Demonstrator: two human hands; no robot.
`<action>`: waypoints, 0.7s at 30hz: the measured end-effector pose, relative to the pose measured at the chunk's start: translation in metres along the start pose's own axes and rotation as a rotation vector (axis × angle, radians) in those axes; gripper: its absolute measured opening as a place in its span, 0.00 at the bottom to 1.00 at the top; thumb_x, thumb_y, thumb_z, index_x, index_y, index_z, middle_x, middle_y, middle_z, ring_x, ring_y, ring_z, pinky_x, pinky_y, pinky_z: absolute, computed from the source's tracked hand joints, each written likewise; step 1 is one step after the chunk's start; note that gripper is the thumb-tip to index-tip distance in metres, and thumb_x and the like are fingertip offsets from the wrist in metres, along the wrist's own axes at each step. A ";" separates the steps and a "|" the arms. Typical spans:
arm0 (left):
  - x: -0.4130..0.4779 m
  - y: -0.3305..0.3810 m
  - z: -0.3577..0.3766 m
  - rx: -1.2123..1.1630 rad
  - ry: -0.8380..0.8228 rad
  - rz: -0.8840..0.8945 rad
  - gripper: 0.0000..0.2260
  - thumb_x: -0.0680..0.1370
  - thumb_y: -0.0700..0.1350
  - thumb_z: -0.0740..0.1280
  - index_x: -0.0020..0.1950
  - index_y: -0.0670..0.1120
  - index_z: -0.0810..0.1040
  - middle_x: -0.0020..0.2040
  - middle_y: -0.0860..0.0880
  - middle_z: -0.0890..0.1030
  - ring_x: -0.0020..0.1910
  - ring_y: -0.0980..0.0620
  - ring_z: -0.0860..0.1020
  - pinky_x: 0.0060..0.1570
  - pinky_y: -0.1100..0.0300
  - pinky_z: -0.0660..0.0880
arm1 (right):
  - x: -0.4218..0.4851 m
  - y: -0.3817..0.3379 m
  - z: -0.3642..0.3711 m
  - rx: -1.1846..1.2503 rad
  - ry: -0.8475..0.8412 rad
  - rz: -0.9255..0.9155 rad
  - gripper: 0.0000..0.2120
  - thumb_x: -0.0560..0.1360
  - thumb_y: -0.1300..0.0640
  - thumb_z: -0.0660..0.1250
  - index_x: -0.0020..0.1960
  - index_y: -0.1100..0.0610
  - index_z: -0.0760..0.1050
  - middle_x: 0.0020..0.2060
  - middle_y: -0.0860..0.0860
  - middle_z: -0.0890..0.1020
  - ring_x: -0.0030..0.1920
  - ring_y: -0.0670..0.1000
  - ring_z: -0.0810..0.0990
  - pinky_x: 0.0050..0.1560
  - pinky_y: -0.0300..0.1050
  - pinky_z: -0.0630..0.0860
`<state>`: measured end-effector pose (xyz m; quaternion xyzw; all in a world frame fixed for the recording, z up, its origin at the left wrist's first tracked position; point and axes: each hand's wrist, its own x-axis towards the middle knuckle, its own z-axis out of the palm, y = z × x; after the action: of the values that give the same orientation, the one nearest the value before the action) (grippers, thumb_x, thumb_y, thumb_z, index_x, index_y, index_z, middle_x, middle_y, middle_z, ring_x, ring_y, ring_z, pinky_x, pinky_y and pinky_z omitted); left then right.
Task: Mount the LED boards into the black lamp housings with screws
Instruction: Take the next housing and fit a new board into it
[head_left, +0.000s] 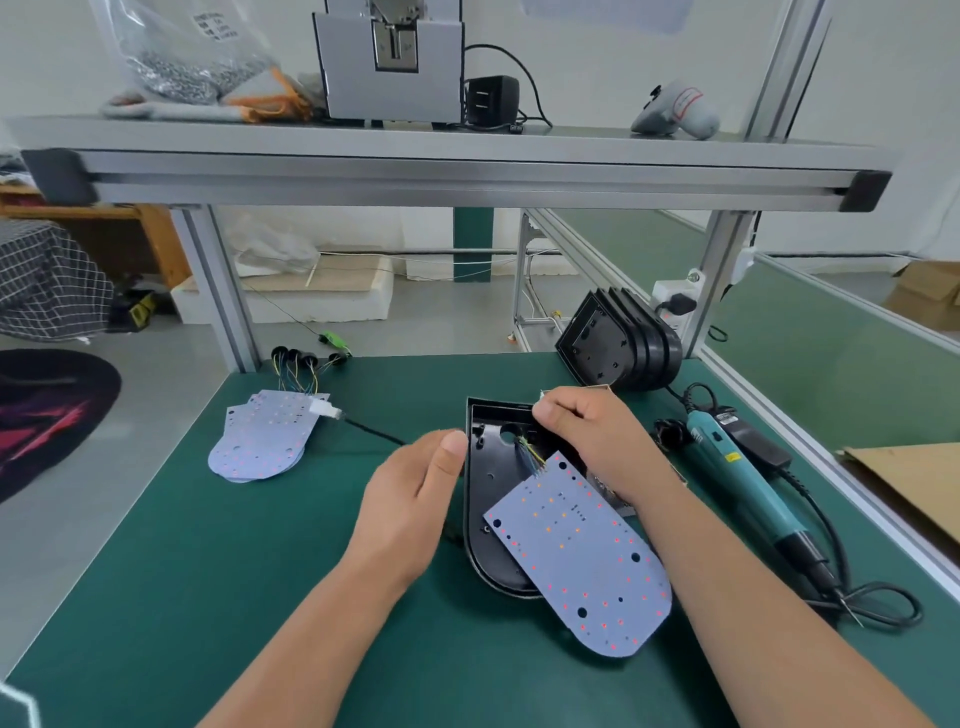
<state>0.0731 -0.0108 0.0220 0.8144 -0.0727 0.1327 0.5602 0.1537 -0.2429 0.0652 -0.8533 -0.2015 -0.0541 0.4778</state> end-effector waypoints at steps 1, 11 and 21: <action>0.001 0.000 0.002 0.004 -0.038 -0.048 0.30 0.82 0.73 0.54 0.52 0.51 0.83 0.49 0.56 0.86 0.50 0.56 0.82 0.55 0.47 0.80 | 0.000 0.000 0.000 0.006 0.028 0.014 0.20 0.84 0.50 0.67 0.36 0.53 0.68 0.31 0.45 0.65 0.34 0.46 0.64 0.38 0.48 0.63; 0.003 0.004 0.025 -0.126 -0.065 -0.262 0.19 0.82 0.55 0.62 0.41 0.45 0.61 0.37 0.53 0.64 0.38 0.51 0.63 0.41 0.52 0.64 | 0.001 -0.002 0.004 -0.020 0.214 0.111 0.14 0.83 0.48 0.67 0.39 0.48 0.78 0.29 0.40 0.74 0.33 0.42 0.71 0.41 0.46 0.68; 0.005 -0.003 0.034 -0.038 -0.018 -0.246 0.15 0.86 0.50 0.59 0.39 0.62 0.71 0.33 0.61 0.75 0.33 0.58 0.68 0.39 0.53 0.68 | -0.040 -0.037 -0.011 -0.525 0.091 -0.098 0.18 0.78 0.38 0.68 0.63 0.46 0.77 0.57 0.40 0.74 0.54 0.44 0.77 0.52 0.44 0.73</action>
<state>0.0832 -0.0417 0.0093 0.8076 0.0200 0.0542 0.5869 0.1039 -0.2463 0.0888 -0.9340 -0.1999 -0.1658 0.2455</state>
